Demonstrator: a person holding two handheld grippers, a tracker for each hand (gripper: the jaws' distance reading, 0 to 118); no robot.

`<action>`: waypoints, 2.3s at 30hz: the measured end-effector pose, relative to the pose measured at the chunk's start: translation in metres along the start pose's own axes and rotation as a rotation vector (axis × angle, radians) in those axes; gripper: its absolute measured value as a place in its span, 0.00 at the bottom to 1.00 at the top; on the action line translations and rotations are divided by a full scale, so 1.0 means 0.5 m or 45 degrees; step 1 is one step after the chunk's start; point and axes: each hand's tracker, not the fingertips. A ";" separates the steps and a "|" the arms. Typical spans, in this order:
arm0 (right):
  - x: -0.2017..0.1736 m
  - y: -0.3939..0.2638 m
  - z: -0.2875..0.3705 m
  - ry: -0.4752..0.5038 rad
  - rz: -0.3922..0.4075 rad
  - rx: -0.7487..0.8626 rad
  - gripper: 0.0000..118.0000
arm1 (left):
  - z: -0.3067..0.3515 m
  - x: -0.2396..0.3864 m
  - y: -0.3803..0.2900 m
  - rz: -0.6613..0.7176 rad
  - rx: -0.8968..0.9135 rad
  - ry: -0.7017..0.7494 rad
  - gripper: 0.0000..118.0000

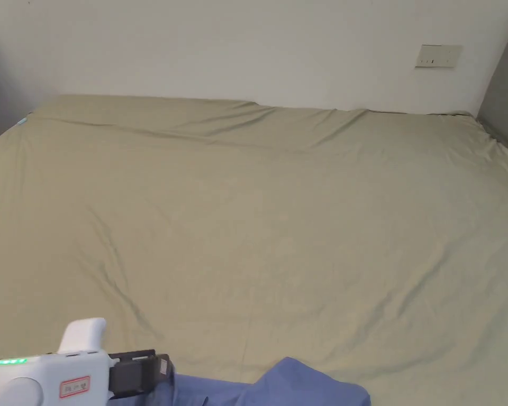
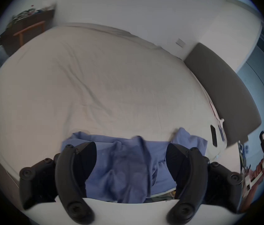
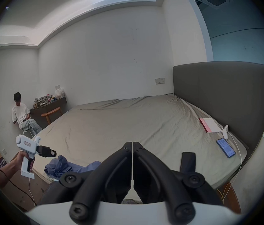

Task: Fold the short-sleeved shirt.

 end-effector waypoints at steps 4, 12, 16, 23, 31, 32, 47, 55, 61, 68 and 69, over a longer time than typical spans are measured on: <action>0.000 -0.013 -0.004 0.015 -0.026 -0.014 0.08 | -0.021 -0.008 -0.004 0.110 -0.018 0.093 0.30; -0.001 -0.025 -0.005 0.002 -0.038 -0.056 0.08 | -0.197 0.124 -0.059 -0.138 -0.523 -0.114 0.05; 0.001 -0.024 0.000 -0.005 -0.042 -0.064 0.08 | -0.265 0.142 -0.097 -0.084 -0.573 -0.098 0.05; -0.001 -0.002 0.015 -0.001 0.012 -0.041 0.08 | -0.115 0.042 -0.038 0.198 -0.369 -0.509 0.95; -0.010 0.001 0.006 0.059 -0.056 -0.030 0.08 | 0.060 -0.259 0.010 0.405 -0.041 -0.468 0.95; -0.014 -0.003 0.003 0.063 -0.057 -0.036 0.08 | 0.050 -0.303 -0.002 0.514 -0.084 -0.410 0.95; -0.081 -0.009 -0.029 0.172 0.045 -0.122 0.08 | -0.118 -0.217 -0.082 0.886 -0.240 -0.920 0.89; -0.092 -0.003 -0.026 0.181 0.088 -0.121 0.08 | -0.085 -0.267 -0.063 0.752 -0.238 -0.646 0.16; -0.084 0.003 -0.019 0.185 0.089 -0.111 0.08 | -0.004 -0.298 -0.023 0.700 -0.117 -0.500 0.16; -0.065 0.000 -0.016 0.178 0.041 -0.091 0.08 | 0.159 -0.292 0.052 0.463 0.067 -0.092 0.16; -0.063 -0.001 -0.016 0.177 0.036 -0.092 0.08 | 0.182 -0.284 0.068 0.411 0.096 -0.003 0.16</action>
